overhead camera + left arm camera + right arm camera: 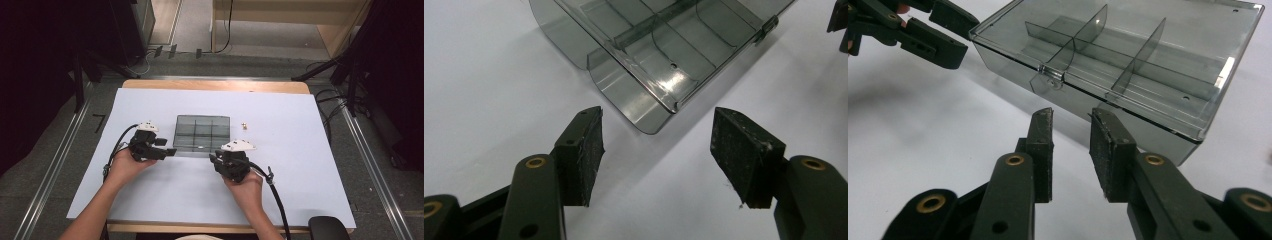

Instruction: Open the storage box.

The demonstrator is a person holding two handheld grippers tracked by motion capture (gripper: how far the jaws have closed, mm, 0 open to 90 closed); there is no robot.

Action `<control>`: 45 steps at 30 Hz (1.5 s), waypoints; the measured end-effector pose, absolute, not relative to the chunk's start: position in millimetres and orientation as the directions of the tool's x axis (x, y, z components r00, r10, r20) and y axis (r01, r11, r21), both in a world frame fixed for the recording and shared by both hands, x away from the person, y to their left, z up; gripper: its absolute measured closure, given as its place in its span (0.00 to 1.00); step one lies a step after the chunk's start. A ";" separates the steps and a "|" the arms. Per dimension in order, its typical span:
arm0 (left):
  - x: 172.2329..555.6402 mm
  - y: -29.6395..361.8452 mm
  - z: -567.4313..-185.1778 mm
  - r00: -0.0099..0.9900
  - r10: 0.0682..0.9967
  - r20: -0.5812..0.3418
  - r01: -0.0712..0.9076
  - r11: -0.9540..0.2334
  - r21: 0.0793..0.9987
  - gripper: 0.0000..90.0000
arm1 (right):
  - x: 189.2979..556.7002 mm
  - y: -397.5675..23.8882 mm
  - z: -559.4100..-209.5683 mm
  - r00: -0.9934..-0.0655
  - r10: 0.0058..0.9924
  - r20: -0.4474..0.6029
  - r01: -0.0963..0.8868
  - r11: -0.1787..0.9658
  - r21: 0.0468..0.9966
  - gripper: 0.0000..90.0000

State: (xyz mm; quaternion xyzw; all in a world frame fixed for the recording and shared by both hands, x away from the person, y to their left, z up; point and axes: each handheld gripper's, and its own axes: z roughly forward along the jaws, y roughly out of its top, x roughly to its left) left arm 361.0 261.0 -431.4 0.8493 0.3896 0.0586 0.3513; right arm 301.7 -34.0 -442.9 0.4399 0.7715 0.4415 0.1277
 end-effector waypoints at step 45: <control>364.3 252.0 -437.8 0.696 0.703 -0.149 0.605 -0.460 0.650 0.45 | 320.3 4.5 -474.1 -0.565 0.804 0.188 0.551 0.197 0.811 1.00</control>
